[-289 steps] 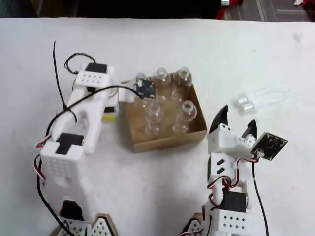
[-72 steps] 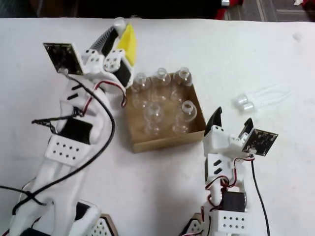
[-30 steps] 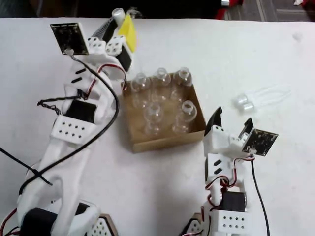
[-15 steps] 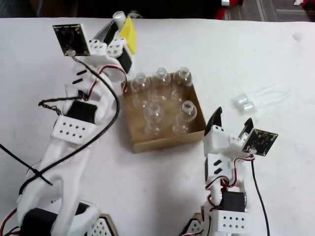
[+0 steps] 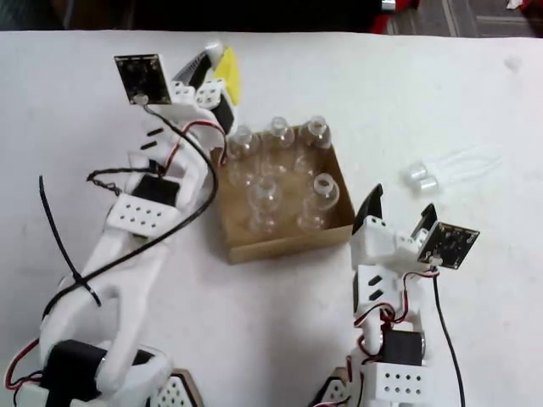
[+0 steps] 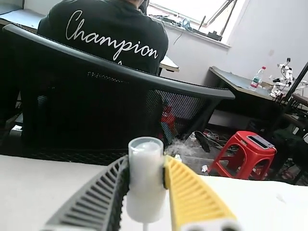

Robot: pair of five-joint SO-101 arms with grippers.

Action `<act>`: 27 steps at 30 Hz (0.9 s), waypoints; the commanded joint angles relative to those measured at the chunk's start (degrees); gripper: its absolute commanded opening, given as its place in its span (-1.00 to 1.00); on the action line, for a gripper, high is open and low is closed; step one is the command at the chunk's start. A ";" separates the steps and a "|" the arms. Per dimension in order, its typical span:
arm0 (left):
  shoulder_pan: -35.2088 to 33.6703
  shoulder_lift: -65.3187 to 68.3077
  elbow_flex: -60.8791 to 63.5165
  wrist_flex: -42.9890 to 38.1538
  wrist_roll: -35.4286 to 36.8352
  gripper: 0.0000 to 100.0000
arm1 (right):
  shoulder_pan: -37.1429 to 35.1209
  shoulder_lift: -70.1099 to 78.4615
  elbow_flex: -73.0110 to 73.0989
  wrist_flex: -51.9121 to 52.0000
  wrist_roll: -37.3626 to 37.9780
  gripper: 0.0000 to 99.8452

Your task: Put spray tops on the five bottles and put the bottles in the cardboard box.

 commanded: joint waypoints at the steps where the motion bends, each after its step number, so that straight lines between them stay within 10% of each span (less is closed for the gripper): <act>1: -0.13 -0.31 0.35 -1.93 0.09 -0.95 | 0.57 -0.48 0.35 -0.13 0.53 -0.36; 27: 4.62 -1.98 8.79 -7.21 -8.44 -0.95 | 0.57 -0.48 0.35 -0.13 0.53 -0.36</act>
